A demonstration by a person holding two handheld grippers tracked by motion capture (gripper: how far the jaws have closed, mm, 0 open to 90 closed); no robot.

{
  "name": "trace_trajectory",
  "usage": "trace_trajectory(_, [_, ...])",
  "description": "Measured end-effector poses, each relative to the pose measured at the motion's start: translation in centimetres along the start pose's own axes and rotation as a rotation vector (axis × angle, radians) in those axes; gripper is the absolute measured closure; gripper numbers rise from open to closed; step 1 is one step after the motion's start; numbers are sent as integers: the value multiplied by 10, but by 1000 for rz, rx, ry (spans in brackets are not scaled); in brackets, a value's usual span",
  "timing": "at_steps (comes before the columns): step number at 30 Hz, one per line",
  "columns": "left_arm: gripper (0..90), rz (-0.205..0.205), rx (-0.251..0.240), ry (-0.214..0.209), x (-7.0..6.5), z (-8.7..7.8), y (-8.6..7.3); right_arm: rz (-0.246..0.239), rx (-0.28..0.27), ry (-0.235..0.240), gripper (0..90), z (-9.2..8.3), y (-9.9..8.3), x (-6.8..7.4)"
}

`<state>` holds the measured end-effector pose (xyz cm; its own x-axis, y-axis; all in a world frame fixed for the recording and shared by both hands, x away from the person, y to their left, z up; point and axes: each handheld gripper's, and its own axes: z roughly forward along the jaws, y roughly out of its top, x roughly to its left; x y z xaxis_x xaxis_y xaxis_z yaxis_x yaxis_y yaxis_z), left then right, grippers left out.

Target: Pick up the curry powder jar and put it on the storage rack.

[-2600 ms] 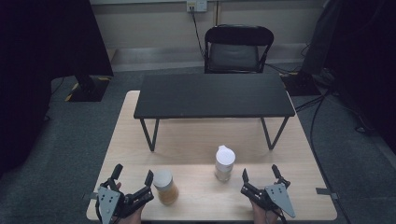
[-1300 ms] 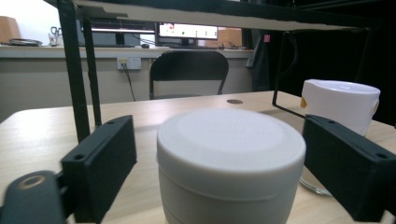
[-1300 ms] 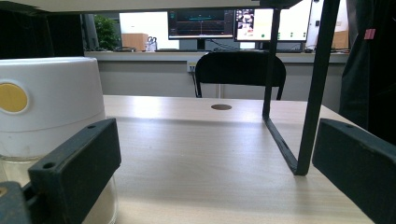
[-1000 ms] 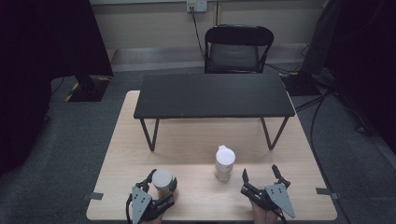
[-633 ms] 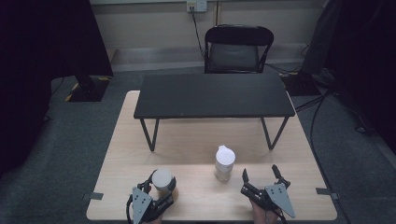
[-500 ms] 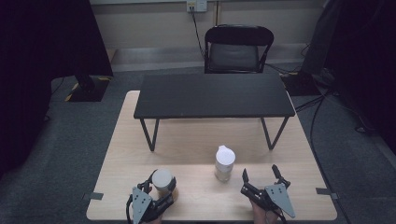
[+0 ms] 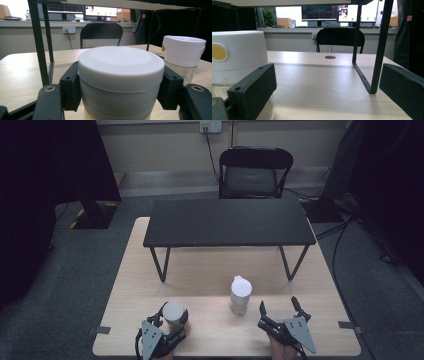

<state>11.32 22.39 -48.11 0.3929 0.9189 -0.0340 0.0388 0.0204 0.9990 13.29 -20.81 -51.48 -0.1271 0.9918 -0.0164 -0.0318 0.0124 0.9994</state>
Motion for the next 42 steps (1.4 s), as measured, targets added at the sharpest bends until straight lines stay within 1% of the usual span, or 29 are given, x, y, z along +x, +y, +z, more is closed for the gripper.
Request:
trace_trajectory(4, [342,-3,0,-7,2,-1,2,0,0,0,0,0,0,0])
trace_trajectory(7, [342,7,5,-11,2,0,6,0,0,0,0,0,0,0])
trace_trajectory(11, [342,4,-8,-23,3,0,9,0,1,0,0,0,0,0])
trace_trajectory(22, [342,15,-29,-49,5,1,21,1,1,1,0,0,0,0])
trace_trajectory(31, [342,36,-33,-81,9,4,31,1,1,-1,0,0,0,0])
trace_trajectory(36, [343,32,-36,-93,10,6,37,1,1,-1,0,0,0,0])
trace_trajectory(39, [343,31,-38,-111,12,8,41,1,1,-1,0,0,0,0])
trace_trajectory(42, [343,43,-43,-126,13,10,44,1,1,-1,0,0,0,0])
